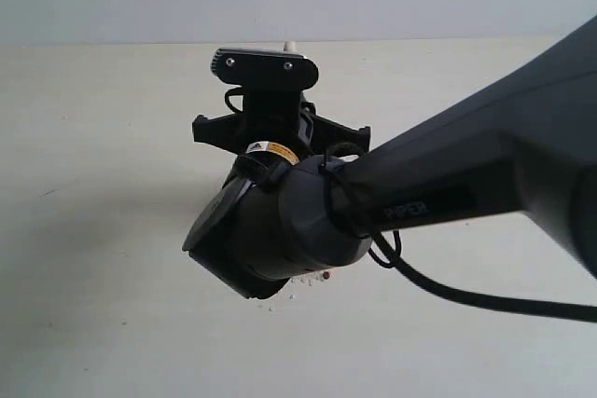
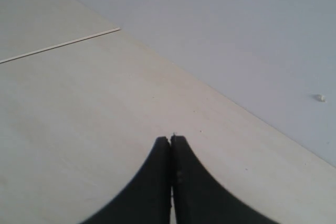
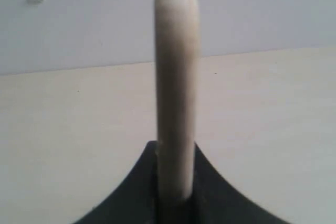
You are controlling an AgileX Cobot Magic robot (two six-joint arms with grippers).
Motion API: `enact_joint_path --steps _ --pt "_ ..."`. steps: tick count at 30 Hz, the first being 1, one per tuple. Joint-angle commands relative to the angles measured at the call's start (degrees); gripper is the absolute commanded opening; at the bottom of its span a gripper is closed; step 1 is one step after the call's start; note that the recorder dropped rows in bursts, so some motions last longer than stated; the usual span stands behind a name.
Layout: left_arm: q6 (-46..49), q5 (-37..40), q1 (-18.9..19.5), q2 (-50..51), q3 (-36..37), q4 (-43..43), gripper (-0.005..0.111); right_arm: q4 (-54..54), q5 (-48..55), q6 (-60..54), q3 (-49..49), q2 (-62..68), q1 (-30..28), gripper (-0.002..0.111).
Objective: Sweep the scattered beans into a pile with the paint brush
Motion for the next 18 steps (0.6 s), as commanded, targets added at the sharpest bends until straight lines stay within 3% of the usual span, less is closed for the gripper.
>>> enact_joint_path --steps 1,18 --pt "0.0 -0.1 0.1 -0.4 -0.1 -0.3 0.000 -0.1 -0.5 -0.9 0.2 -0.3 0.1 0.000" --pt "0.0 -0.1 0.1 -0.4 -0.1 -0.3 0.000 -10.1 2.9 6.6 0.2 -0.9 0.1 0.000"
